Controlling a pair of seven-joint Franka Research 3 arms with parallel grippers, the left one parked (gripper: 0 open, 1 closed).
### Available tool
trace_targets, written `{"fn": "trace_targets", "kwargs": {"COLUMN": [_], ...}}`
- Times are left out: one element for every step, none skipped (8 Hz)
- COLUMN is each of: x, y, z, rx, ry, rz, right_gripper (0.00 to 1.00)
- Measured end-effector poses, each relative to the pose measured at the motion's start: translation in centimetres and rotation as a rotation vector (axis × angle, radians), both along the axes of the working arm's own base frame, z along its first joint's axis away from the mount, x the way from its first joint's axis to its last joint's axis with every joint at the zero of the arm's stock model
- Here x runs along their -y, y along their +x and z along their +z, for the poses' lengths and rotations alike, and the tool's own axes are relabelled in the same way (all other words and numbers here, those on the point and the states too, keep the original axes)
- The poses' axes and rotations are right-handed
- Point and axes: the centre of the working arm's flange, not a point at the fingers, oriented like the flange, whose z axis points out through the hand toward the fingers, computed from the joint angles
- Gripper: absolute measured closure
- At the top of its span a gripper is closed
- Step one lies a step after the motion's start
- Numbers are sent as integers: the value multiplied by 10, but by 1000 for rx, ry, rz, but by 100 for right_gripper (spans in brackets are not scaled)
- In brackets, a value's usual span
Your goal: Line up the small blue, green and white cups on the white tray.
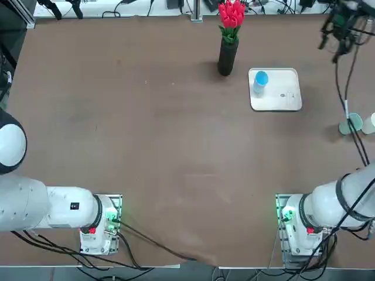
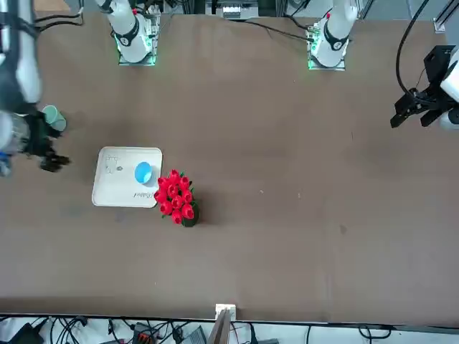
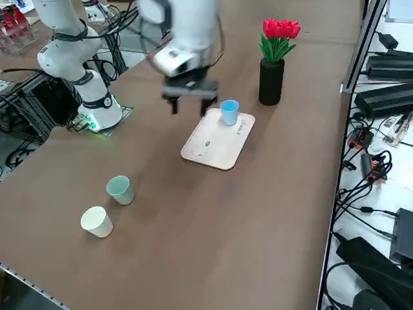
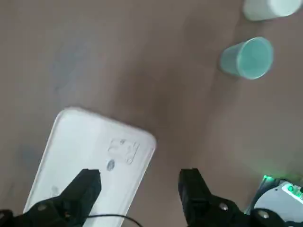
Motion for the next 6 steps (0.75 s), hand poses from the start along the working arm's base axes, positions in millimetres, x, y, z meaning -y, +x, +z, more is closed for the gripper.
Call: {"fn": "trace_targets", "kwargs": {"x": [42, 76, 102, 121, 136, 151], "y": [-16, -32, -48, -64, -78, -94], "z": [-7, -17, -29, -47, -64, -85], "rx": [-11, -20, -21, -7, 17, 43], "ry": [3, 7, 12, 18, 23, 24], "rz": [-71, -133, -172, -172, -154, -142], "right_gripper": [0, 0, 0, 0, 0, 0]}}
